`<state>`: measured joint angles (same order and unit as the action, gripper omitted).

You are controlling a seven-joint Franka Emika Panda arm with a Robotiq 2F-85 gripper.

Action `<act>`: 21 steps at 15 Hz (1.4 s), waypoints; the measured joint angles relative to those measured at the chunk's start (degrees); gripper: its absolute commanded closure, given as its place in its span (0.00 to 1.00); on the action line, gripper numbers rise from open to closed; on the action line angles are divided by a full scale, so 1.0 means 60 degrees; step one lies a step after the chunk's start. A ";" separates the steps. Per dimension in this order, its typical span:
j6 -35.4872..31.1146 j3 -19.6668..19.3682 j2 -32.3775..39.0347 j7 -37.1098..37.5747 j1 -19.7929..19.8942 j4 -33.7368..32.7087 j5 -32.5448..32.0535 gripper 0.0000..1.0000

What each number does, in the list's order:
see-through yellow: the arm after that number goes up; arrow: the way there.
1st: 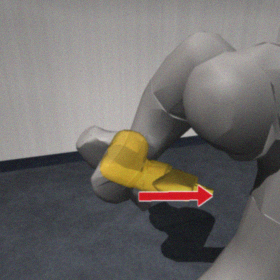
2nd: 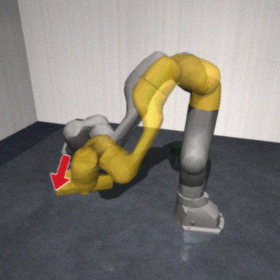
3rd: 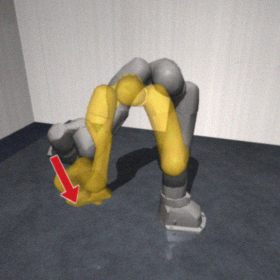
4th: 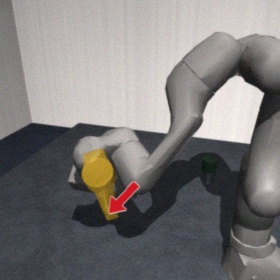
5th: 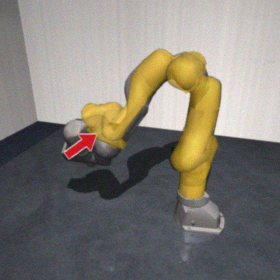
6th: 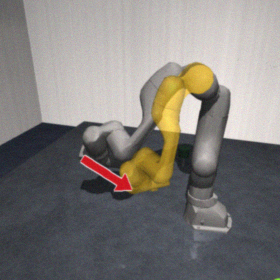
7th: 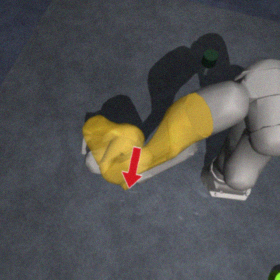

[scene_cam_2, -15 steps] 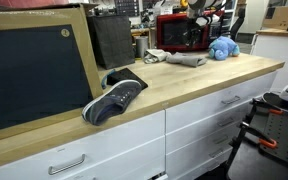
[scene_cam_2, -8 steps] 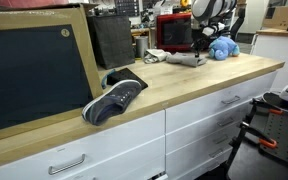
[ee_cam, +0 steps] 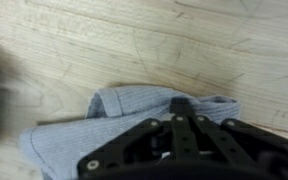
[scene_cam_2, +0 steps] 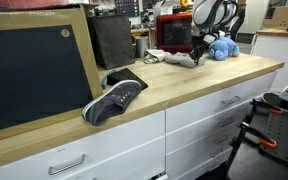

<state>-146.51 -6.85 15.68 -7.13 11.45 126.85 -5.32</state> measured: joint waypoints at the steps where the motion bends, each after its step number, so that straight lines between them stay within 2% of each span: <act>1: -0.0150 0.0071 -0.0022 -0.0163 0.0001 0.0065 0.0162 1.00; 5: -0.0385 0.0567 -0.0219 -0.0972 -0.0001 0.0386 0.1020 1.00; 10: -0.0147 0.1416 -0.0814 -0.1999 -0.0138 0.1155 0.2376 1.00; 11: 0.0001 0.1541 -0.0962 -0.2178 -0.0198 0.1298 0.2618 0.74; 12: 0.0174 0.1624 -0.1147 -0.2368 -0.0282 0.1418 0.2836 0.73; 16: 0.0933 0.1577 -0.2325 -0.3194 -0.0432 0.1630 0.3013 0.44; 21: 0.1765 0.0760 -0.3822 -0.4233 -0.0592 0.1605 0.3016 0.07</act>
<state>-135.92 -2.29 -7.25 -32.52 7.90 136.48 12.77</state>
